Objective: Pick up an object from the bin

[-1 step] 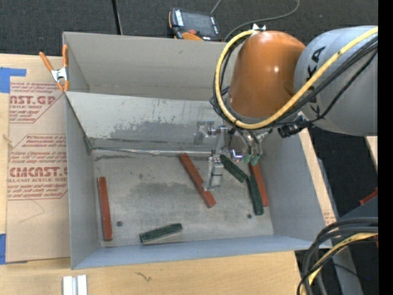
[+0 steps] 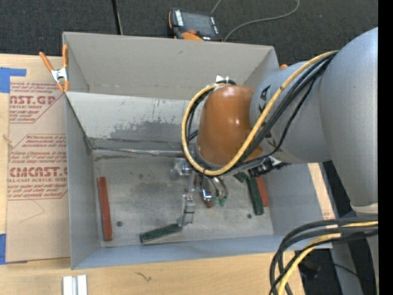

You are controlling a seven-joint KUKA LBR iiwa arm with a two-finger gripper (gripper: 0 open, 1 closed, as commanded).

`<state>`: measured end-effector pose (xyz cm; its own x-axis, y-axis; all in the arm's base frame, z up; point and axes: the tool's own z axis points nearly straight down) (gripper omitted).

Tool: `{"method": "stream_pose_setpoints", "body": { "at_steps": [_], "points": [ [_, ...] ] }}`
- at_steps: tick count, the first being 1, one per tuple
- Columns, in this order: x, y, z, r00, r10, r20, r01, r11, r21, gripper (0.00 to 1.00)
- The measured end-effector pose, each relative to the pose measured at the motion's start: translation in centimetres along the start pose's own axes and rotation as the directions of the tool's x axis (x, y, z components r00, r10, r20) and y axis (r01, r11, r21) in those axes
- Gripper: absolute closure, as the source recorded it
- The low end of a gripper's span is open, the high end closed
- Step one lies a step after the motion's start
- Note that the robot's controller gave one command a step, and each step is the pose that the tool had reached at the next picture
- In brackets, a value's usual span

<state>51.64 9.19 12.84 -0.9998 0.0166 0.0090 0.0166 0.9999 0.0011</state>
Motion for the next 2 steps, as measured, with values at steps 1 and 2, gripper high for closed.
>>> {"method": "stream_pose_setpoints", "body": {
  "at_steps": [1,2],
  "points": [
    [3.21,0.03,6.19,0.999,0.044,0.006,-0.044,0.999,0.0,0.0],
    [3.07,0.01,5.91,0.999,0.043,0.008,-0.043,0.999,0.0,1.0]
  ]
}}
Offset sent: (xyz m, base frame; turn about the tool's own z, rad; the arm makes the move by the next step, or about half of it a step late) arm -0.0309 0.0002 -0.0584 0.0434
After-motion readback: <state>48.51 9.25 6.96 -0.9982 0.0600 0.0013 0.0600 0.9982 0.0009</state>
